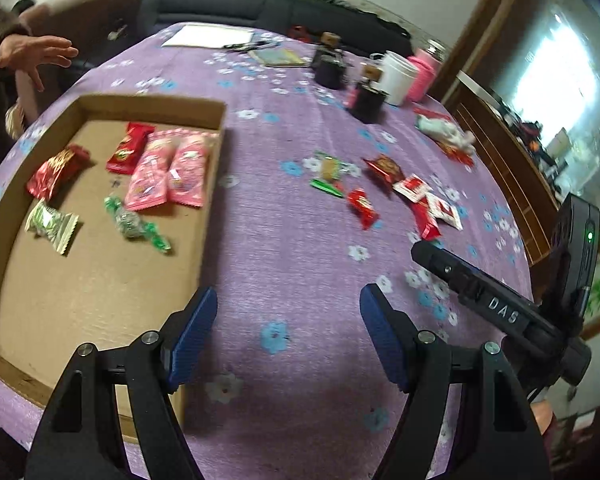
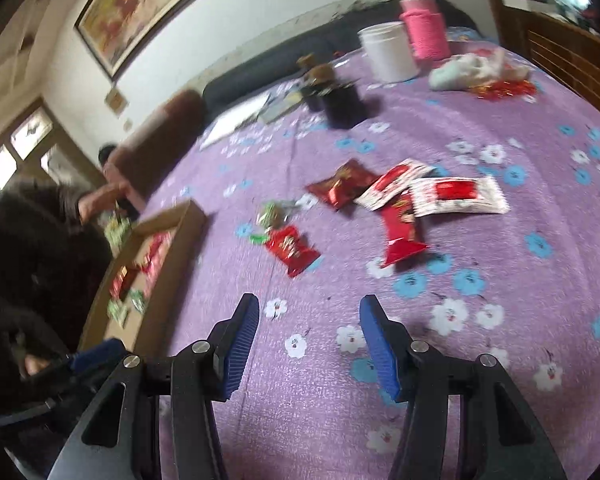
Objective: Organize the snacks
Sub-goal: 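Grasp small red candy with right tool while left tool approaches clear yellow candy, then grasp clear yellow candy with left tool while right tool holds red candy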
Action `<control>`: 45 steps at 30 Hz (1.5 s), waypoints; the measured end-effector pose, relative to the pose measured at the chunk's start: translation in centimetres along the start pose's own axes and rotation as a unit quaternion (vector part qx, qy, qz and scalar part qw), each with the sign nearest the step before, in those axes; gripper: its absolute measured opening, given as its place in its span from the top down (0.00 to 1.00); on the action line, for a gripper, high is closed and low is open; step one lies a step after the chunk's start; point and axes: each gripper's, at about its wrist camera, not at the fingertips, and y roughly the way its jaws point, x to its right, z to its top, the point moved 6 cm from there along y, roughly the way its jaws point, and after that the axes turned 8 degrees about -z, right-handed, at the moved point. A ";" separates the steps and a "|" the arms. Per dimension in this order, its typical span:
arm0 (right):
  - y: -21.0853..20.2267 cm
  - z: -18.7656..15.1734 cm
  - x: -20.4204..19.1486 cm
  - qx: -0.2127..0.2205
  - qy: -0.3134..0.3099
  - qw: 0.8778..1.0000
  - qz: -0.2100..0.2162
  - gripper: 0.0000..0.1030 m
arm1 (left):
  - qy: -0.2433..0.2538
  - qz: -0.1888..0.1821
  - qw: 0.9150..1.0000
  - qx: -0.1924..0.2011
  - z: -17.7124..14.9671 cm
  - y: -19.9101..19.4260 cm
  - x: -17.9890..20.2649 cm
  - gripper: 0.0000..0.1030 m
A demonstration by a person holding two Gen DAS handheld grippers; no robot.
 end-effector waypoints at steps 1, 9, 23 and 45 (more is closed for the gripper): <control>0.4 0.2 -0.4 -0.002 -0.013 1.000 -0.006 0.46 | -0.009 -0.002 1.000 0.001 0.2 0.0 -0.5 0.28; 3.3 1.7 -2.4 0.000 -0.088 0.995 -0.047 0.46 | -0.047 -0.001 0.999 0.008 2.2 0.5 -3.5 0.28; 8.0 3.3 -3.4 -0.011 -0.093 0.994 -0.051 0.47 | -0.020 -0.007 1.000 -0.011 7.0 4.8 -1.6 0.29; 6.5 3.0 0.1 -0.006 -0.037 0.997 -0.064 0.78 | 0.091 0.053 0.994 -0.028 9.0 14.6 3.4 0.56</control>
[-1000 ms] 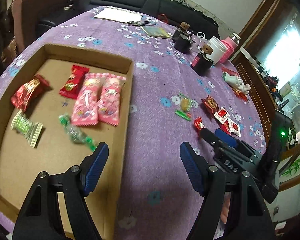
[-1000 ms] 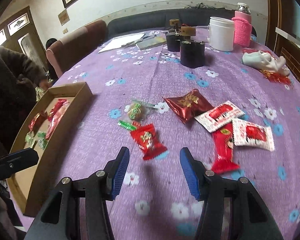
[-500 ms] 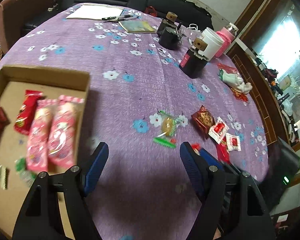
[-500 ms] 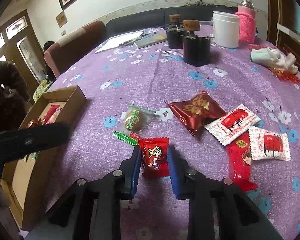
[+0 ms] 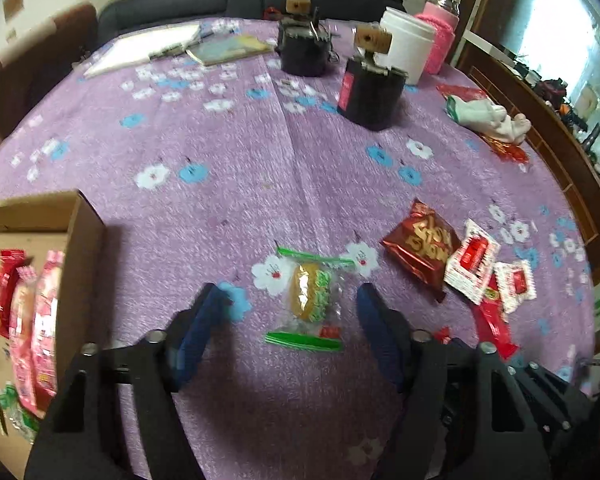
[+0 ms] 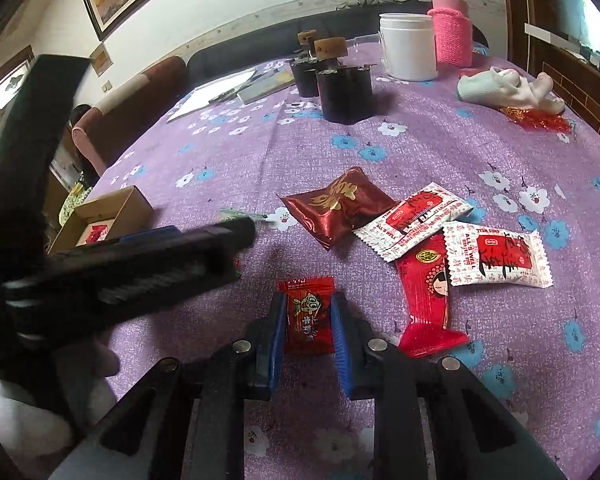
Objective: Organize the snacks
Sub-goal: 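Grasp clear yellow candy with left tool while right tool holds red candy, then carry both candies into the tray and open both tools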
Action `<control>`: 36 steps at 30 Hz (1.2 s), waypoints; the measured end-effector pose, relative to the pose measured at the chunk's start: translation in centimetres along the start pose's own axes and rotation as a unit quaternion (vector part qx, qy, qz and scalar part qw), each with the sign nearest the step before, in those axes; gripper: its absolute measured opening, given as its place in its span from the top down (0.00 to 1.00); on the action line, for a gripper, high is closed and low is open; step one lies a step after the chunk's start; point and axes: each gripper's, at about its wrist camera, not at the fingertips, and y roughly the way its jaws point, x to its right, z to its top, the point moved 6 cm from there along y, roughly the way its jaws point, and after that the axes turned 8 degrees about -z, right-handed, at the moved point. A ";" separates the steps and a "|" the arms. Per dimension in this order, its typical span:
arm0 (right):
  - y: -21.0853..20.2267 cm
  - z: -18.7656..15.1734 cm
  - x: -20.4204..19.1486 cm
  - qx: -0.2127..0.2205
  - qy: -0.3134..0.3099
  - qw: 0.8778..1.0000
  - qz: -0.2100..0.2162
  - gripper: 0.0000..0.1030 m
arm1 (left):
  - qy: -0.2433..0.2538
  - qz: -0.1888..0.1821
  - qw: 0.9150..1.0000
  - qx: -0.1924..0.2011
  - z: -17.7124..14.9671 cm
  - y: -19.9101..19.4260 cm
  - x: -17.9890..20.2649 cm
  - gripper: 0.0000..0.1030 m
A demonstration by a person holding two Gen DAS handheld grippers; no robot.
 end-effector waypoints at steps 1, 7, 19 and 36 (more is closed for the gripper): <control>0.0 0.0 0.0 0.000 0.001 1.000 0.000 0.78 | 0.007 0.001 1.000 -0.001 0.0 0.1 0.2 0.69; -0.3 0.2 -0.1 0.009 -0.001 1.000 -0.003 0.78 | 0.005 -0.008 1.000 0.014 -0.4 -1.0 0.8 0.80; -1.3 0.6 0.0 0.038 0.004 0.999 0.001 0.78 | -0.008 -0.031 0.998 0.045 -2.2 -5.7 0.7 0.80; -3.8 1.1 -1.6 0.065 -0.001 0.998 0.022 0.79 | -0.051 -0.017 0.995 0.085 -6.0 -12.7 -3.0 0.80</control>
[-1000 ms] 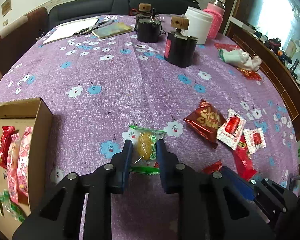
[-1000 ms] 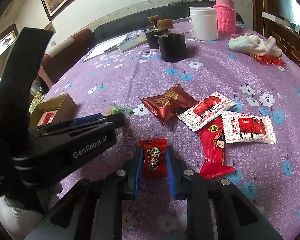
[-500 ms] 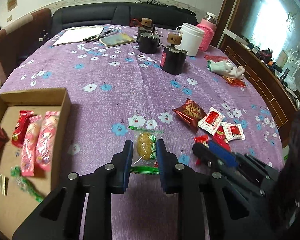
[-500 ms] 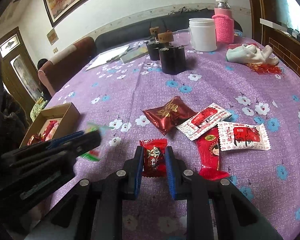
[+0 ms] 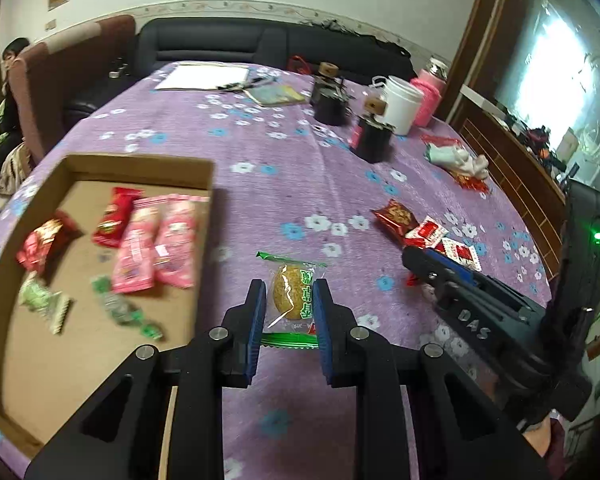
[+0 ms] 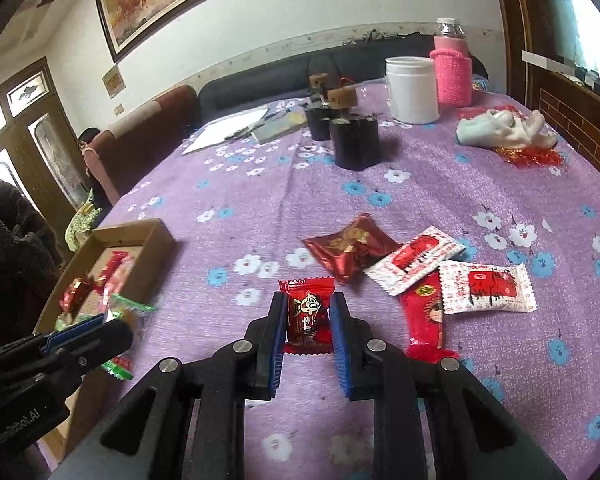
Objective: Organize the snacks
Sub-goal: 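Carry both candies into the tray and open both tools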
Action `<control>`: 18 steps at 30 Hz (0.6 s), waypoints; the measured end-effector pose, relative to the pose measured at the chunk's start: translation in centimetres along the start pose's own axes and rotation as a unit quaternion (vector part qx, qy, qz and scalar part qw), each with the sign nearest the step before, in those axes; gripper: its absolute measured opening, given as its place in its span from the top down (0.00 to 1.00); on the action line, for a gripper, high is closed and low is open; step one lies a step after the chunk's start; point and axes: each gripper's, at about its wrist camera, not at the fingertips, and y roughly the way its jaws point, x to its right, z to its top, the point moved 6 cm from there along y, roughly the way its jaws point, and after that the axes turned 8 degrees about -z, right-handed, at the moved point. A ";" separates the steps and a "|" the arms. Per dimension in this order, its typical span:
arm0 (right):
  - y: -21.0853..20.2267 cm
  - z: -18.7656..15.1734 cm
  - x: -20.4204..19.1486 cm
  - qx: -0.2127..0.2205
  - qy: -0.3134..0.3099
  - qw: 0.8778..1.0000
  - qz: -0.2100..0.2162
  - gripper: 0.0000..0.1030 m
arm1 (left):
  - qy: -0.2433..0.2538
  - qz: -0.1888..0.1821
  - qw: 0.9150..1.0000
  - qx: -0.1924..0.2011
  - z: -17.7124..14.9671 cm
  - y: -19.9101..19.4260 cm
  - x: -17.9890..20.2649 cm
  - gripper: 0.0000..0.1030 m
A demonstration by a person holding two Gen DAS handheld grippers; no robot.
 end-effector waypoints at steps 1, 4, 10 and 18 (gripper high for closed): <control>-0.4 0.0 -0.5 0.000 -0.002 1.000 0.006 0.79 | -0.005 0.004 1.000 0.003 -0.1 -0.6 -0.6 0.80; -1.9 0.0 -2.8 0.001 -0.015 0.999 0.029 0.79 | -0.020 0.011 1.000 0.010 -0.4 -2.0 -2.7 0.80; -3.5 -0.7 -9.6 -0.010 -0.062 0.995 0.080 0.79 | -0.074 0.049 0.996 0.029 -1.9 -5.3 -9.3 0.79; -3.1 -4.1 -18.8 -0.040 -0.135 0.983 0.121 0.79 | -0.139 0.096 0.985 0.039 -4.0 -7.1 -16.8 0.79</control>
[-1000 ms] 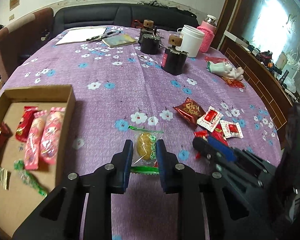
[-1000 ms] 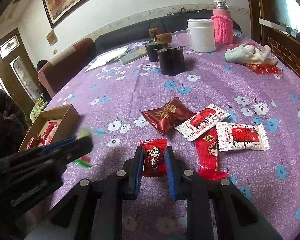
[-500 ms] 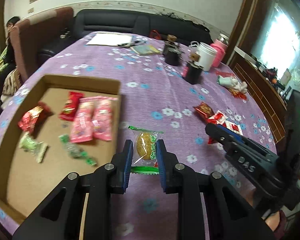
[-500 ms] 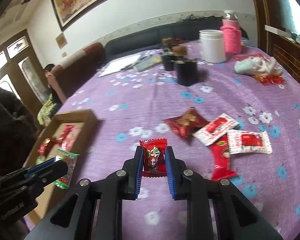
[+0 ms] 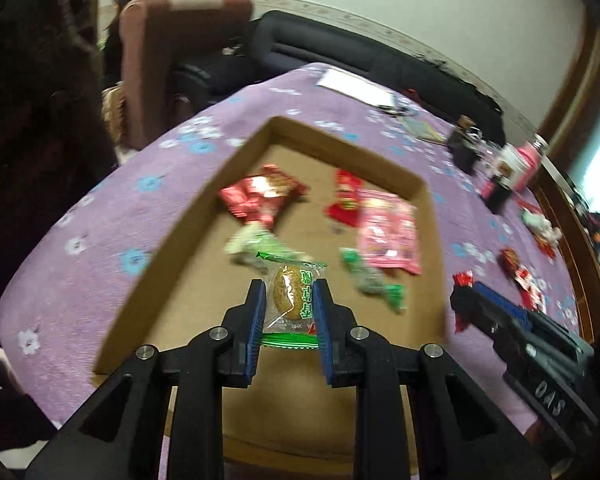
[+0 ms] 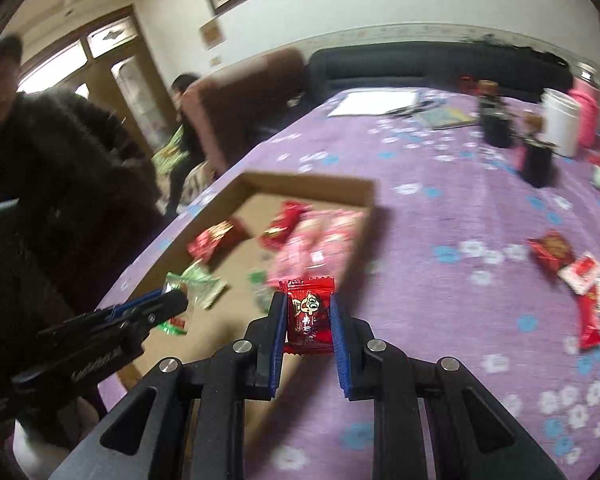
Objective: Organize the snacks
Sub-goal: 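Carry both candies into the tray and open both tools, then move both open tools back toward the remaining red snacks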
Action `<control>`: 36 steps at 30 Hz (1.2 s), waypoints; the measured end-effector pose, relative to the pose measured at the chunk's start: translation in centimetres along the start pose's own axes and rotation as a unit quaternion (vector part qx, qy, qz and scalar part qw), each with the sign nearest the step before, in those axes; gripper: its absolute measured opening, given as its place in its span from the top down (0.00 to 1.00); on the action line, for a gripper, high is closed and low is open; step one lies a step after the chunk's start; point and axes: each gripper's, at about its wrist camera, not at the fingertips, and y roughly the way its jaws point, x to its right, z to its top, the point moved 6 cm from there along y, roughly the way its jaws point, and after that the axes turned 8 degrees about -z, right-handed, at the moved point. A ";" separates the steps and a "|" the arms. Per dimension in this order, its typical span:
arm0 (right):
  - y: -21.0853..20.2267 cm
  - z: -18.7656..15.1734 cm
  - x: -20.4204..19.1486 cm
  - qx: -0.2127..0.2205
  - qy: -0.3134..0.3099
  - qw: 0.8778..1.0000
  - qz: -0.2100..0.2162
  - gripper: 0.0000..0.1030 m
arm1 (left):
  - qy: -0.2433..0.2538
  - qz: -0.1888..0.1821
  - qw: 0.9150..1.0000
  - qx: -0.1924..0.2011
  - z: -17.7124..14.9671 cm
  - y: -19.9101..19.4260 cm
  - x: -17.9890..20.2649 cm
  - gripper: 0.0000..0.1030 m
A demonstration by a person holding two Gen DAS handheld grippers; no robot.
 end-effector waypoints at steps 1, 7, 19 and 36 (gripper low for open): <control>0.3 -0.1 -0.7 -0.003 -0.006 1.000 0.001 0.79 | -0.005 0.003 1.000 0.000 0.0 0.1 -0.6 0.79; 3.3 -1.3 -4.2 -0.031 -0.037 0.999 0.004 0.79 | -0.019 0.015 1.000 -0.008 -0.2 1.0 -2.5 0.79; 3.9 -2.1 -6.0 -0.039 -0.058 0.997 0.013 0.71 | -0.019 0.025 0.999 -0.009 -0.4 0.8 -1.9 0.57; -2.1 -2.2 1.1 0.013 0.007 1.000 -0.021 0.64 | 0.124 0.085 0.987 0.058 -1.0 -4.1 6.9 0.46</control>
